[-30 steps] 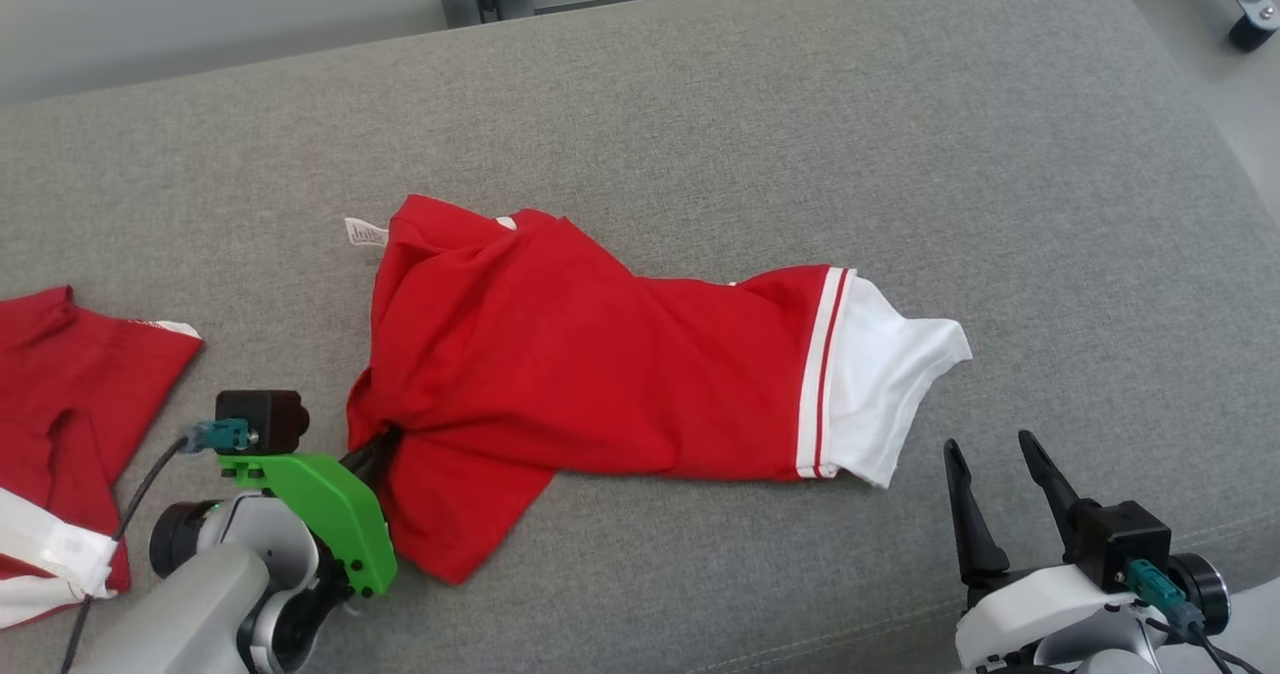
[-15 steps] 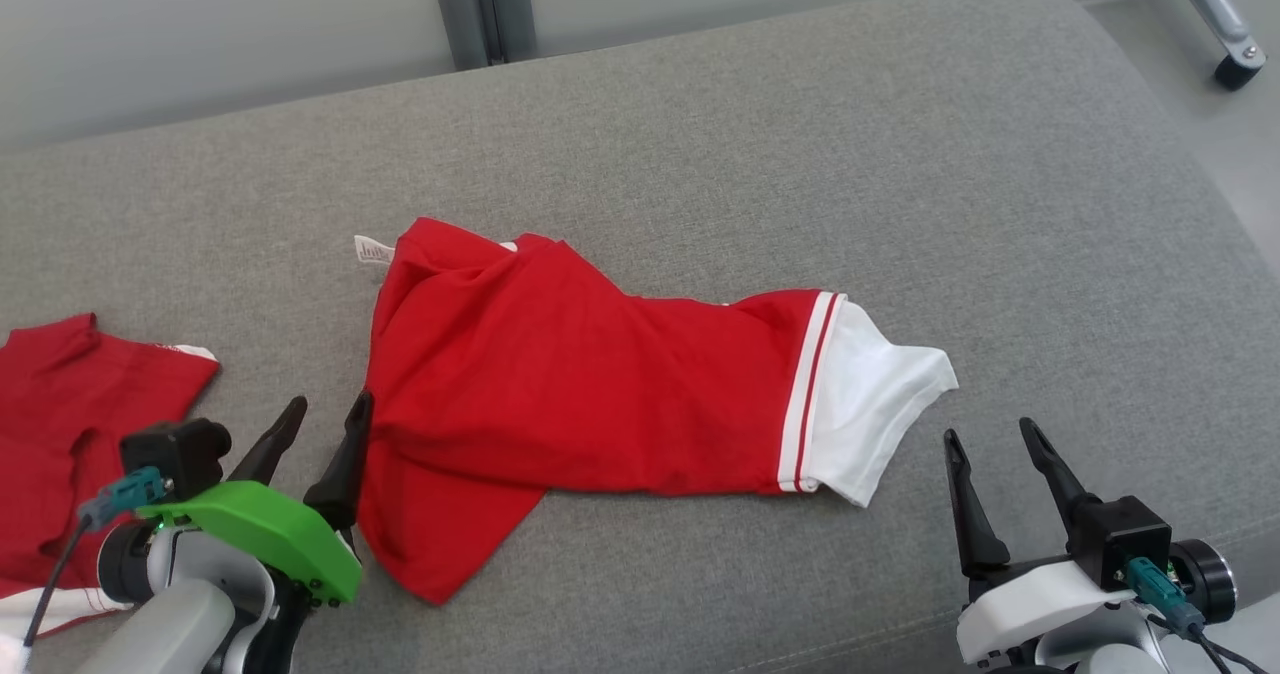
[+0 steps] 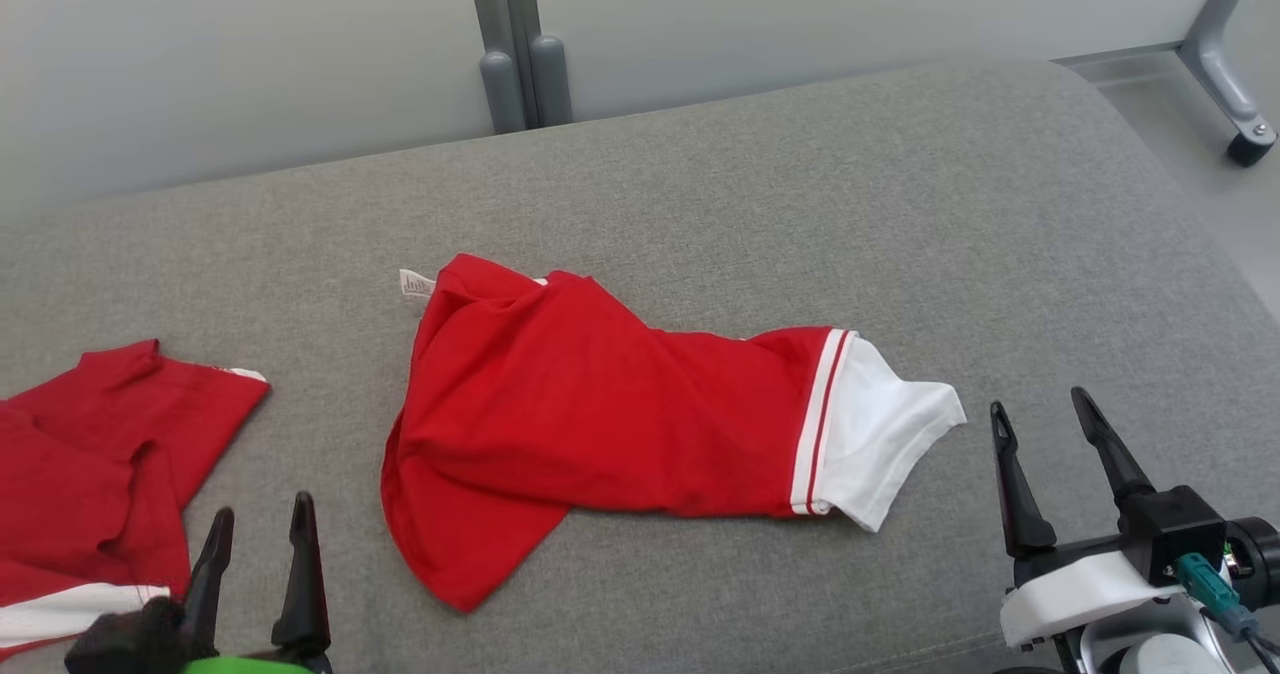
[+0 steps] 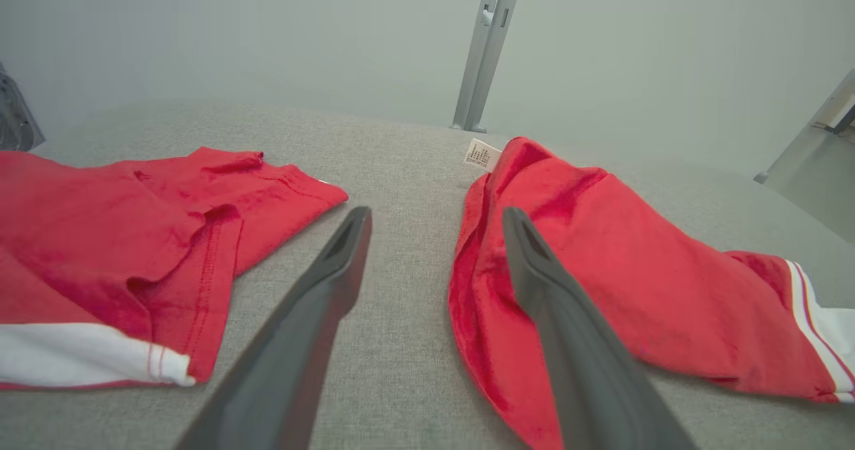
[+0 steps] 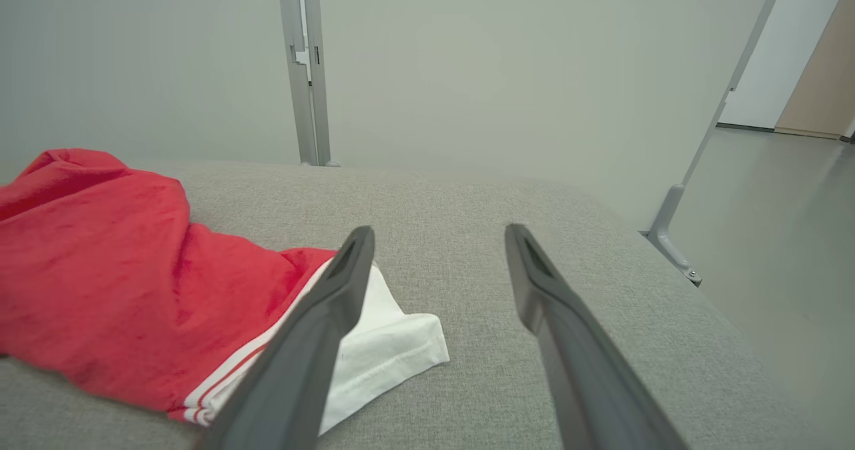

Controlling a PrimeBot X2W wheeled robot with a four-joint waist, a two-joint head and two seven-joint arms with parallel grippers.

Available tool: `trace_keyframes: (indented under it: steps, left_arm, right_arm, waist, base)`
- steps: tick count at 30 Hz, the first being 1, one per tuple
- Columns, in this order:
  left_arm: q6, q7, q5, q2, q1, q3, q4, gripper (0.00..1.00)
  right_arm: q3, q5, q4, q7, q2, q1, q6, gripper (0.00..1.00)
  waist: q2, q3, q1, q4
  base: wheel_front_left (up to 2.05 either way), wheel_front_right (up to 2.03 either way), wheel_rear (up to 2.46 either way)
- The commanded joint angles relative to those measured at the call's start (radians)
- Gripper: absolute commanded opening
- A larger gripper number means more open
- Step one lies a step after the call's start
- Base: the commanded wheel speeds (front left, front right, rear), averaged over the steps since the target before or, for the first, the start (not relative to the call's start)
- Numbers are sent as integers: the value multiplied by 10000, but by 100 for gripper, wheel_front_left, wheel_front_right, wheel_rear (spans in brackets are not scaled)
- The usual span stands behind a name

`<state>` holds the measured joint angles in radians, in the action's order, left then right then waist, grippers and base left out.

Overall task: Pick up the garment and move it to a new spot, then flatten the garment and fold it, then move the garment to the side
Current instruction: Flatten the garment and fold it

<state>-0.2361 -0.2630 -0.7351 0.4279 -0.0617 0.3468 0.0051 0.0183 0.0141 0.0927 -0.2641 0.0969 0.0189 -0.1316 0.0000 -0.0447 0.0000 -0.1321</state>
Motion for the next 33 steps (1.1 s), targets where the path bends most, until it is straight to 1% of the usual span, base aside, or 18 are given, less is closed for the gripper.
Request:
trace_keyframes:
  steps: [1, 4, 5, 8, 11, 15, 20, 21, 23, 28, 30, 33]
  left_arm:
    - [217, -9, 470, -228, -555, -402, -8, 100]
    - [731, -10, 1186, -622, -1195, -1074, 95, 100]
    - [1161, -11, 1624, -892, -1510, -1427, 203, 100]
    - [1821, -11, 2228, -1233, -1791, -1852, 430, 100]
    - [2303, -11, 2667, -1669, -1915, -2349, 591, 100]
    - [2826, -10, 3105, -2160, -1995, -2856, 832, 100]
    - [3242, -10, 3484, -2540, -2004, -3308, 1123, 100]
    - [3242, -10, 3484, -2540, -2004, -3308, 1123, 100]
    - [3402, -12, 3638, -2703, -1987, -3363, 1327, 100]
    - [3513, 14, 3622, -2919, -1902, -3286, 1781, 100]
    - [3556, 388, 3319, -2997, -1791, -3176, 1987, 100]
    - [3582, 1402, 2812, -3148, -1500, -2904, 1803, 100]
  right_arm:
    - [-34, -4, 34, -5, 43, 129, 18, 100]
    - [-137, 73, 251, -3, 127, 201, 18, 100]
    - [-168, 77, 443, -5, 187, 238, 18, 100]
    - [-120, 130, 714, -5, 145, 360, 18, 100]
    - [-62, 215, 965, -5, 86, 459, 18, 100]
    - [-34, 203, 1253, -5, 39, 558, 18, 100]
    - [-89, 181, 1406, -5, 5, 418, 18, 100]
    - [-89, 181, 1406, -5, 5, 418, 18, 100]
    - [-117, 204, 1433, -5, 10, 343, 18, 100]
    - [-234, 272, 1555, -4, 72, 197, 19, 100]
    - [-360, 377, 1729, -4, 273, -84, 19, 100]
    - [-773, 483, 2368, -1, 831, -755, 19, 100]
  waist:
    - [0, 127, 0, 163]
    - [0, 172, 0, 290]
    - [0, 186, 0, 429]
    - [0, 216, 0, 632]
    - [0, 259, 0, 801]
    - [0, 328, 0, 917]
    - [0, 369, 0, 922]
    - [0, 369, 0, 922]
    - [0, 379, 0, 903]
    - [0, 361, 0, 869]
    - [0, 304, 0, 805]
    - [0, 175, 0, 744]
  base:
    - [0, 0, 0]
    - [0, 0, 0]
    - [0, 0, 0]
    - [0, 0, 0]
    - [0, 0, 0]
    - [0, 0, 0]
    - [0, 0, 0]
    - [0, 0, 0]
    - [0, 0, 0]
    - [0, 0, 0]
    - [0, 0, 0]
    - [0, 0, 0]
